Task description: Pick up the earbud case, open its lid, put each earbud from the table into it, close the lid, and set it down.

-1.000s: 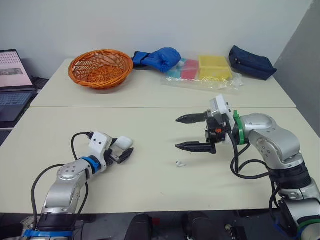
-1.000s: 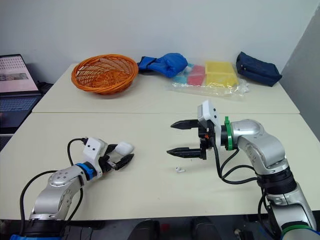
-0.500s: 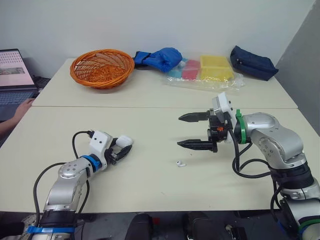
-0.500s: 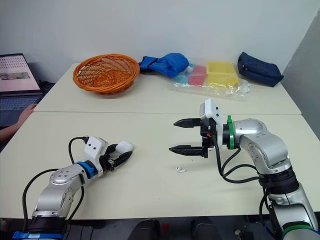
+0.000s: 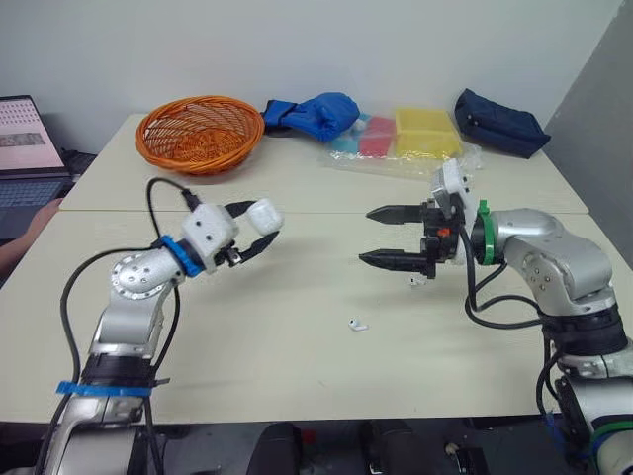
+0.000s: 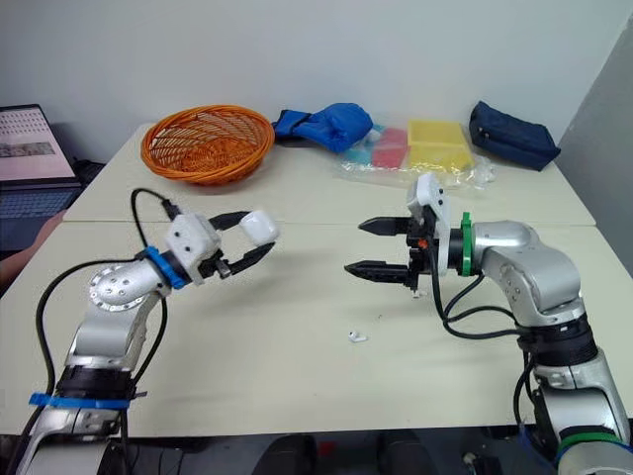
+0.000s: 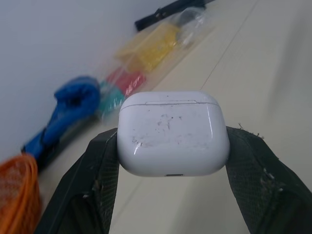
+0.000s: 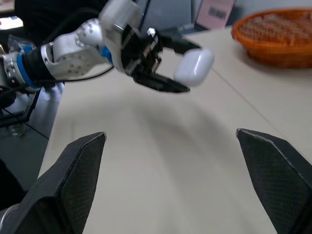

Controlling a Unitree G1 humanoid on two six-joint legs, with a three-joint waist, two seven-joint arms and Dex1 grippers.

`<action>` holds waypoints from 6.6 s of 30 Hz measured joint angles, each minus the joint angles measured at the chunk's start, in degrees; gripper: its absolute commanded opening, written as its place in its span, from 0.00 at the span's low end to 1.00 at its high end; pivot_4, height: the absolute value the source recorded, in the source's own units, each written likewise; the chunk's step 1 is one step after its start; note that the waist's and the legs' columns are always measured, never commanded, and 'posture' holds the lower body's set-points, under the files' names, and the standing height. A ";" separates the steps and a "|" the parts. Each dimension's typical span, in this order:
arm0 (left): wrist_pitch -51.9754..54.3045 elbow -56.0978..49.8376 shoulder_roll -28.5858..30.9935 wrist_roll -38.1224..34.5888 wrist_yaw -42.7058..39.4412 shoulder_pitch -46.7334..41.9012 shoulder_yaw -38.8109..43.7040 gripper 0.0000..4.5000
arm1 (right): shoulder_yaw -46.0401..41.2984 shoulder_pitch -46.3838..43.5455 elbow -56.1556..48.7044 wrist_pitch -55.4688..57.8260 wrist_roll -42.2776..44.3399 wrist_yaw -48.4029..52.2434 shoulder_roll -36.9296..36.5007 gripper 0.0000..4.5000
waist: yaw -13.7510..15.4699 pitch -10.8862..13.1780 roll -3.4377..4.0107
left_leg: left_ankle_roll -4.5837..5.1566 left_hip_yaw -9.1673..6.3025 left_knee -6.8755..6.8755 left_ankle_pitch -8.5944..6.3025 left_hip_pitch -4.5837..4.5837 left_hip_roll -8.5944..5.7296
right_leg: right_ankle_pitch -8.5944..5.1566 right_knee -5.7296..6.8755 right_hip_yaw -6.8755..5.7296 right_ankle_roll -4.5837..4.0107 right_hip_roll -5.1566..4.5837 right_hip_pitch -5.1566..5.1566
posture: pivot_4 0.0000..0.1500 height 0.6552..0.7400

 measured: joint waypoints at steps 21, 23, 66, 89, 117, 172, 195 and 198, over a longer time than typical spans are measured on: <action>-32.50 16.71 -3.52 8.77 3.46 -12.15 -7.30 0.62 | -7.85 -7.09 -1.47 19.68 8.58 -17.65 6.95 1.00 | -0.24 0.00 0.00 | 0.01 -0.10 0.00 0.00 -0.13 0.02 | -0.04 0.13 -0.02 0.10 0.15 -0.11 | 1.00 1.00; -32.83 16.73 -3.63 8.76 3.50 -12.15 -7.71 0.62 | -8.14 -7.09 -1.61 20.24 8.56 -19.43 7.95 1.00 | -0.23 0.00 0.00 | 0.01 -0.10 0.01 0.00 -0.13 0.02 | -0.04 0.13 -0.02 0.10 0.15 -0.11 | 1.00 1.00; -42.36 19.35 -4.71 8.29 6.37 -14.60 -10.11 0.62 | -8.54 -9.06 5.88 24.71 12.66 -23.00 17.82 0.20 | -0.24 0.00 0.00 | 0.01 -0.10 0.00 0.00 -0.14 0.03 | -0.04 0.12 -0.08 0.10 0.19 -0.11 | 1.00 1.00; -44.11 20.82 -4.89 8.14 6.85 -14.77 -10.65 0.62 | -7.40 -9.05 5.35 24.65 12.67 -22.98 16.90 0.42 | -0.24 0.00 0.00 | 0.01 -0.09 0.00 0.00 -0.14 0.03 | -0.05 0.11 -0.08 0.12 0.19 -0.11 | 1.00 1.00; -44.77 20.94 -4.95 8.19 7.20 -15.38 -10.66 0.62 | -6.39 -9.04 6.00 23.84 11.60 -23.11 15.89 0.73 | -0.24 0.00 0.00 | 0.01 -0.09 0.00 0.00 -0.14 0.03 | -0.06 0.11 -0.08 0.13 0.19 -0.11 | 1.00 1.00; 30.03 9.94 3.21 -4.63 -37.75 -35.66 -21.62 0.96 | 16.38 -5.56 9.03 -13.70 -21.01 -10.49 6.97 0.19 | -0.50 0.05 0.04 | 0.02 -0.24 0.09 0.01 -0.90 0.09 | -0.19 0.28 -0.05 0.21 0.62 -1.08 | 1.00 1.00; 26.36 17.31 -2.42 1.23 -35.96 -37.96 -21.06 0.67 | 15.80 -5.49 3.71 -10.55 -23.26 -10.32 8.46 0.19 | -0.31 0.05 0.04 | 0.02 -0.21 0.42 0.01 -0.91 0.07 | -0.12 0.66 -0.02 0.06 0.59 -1.09 | 1.00 1.00; 25.80 17.56 -2.43 1.90 -36.01 -37.96 -21.06 0.67 | 15.80 -5.49 3.71 -10.54 -23.30 -10.06 8.48 0.19 | -0.32 0.05 0.04 | 0.02 -0.23 0.67 0.00 -0.91 0.08 | -0.21 0.91 -0.03 0.18 0.60 -1.09 | 1.00 1.00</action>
